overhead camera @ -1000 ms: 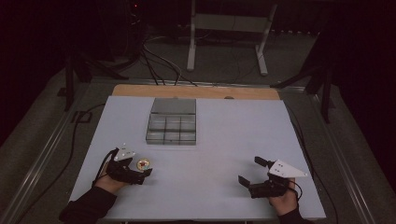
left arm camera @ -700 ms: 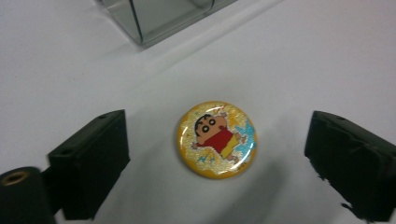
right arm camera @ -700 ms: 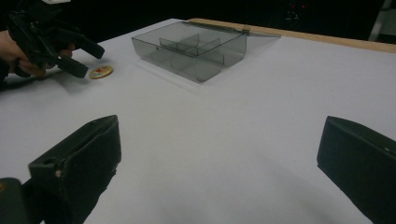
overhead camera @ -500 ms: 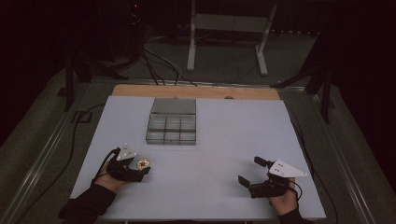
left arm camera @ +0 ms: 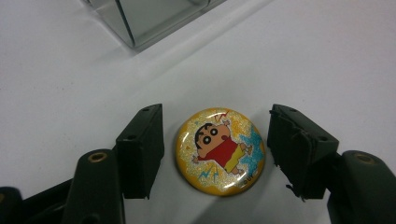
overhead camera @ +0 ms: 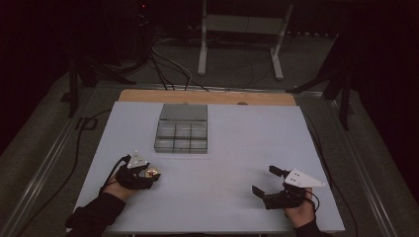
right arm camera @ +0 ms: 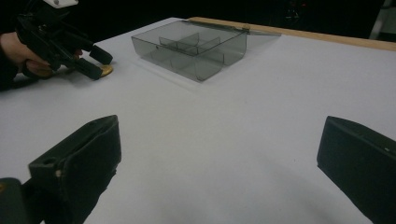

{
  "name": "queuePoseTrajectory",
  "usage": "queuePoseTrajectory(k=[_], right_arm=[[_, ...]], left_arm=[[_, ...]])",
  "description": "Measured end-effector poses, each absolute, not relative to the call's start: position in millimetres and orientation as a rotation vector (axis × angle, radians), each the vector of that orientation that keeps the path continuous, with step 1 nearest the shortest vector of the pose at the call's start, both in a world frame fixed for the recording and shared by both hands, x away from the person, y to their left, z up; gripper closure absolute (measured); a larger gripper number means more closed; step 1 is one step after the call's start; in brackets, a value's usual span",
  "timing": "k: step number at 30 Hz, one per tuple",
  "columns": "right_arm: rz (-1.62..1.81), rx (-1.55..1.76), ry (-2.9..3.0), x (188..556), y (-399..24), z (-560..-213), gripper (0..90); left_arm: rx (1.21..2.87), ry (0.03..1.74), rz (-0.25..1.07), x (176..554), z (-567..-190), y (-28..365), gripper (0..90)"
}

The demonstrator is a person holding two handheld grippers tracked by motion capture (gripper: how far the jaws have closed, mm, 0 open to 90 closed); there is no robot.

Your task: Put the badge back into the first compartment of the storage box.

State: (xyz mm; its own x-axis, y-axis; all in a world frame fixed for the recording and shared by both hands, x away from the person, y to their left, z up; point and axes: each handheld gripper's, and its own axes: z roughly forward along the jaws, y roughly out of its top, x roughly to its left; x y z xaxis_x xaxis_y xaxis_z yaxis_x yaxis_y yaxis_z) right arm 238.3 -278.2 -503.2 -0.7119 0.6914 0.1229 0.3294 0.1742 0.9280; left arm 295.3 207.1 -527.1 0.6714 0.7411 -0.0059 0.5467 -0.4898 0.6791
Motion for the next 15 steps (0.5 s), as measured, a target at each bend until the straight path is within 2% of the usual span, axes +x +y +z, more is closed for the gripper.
queuePoseTrajectory(k=[15], right_arm=[[1.540, 0.968, 2.135, 238.2, -277.9, -503.3, 0.0]], left_arm=[[2.251, 1.024, 0.371, 294.2, -524.2, 203.1, 48.3]])
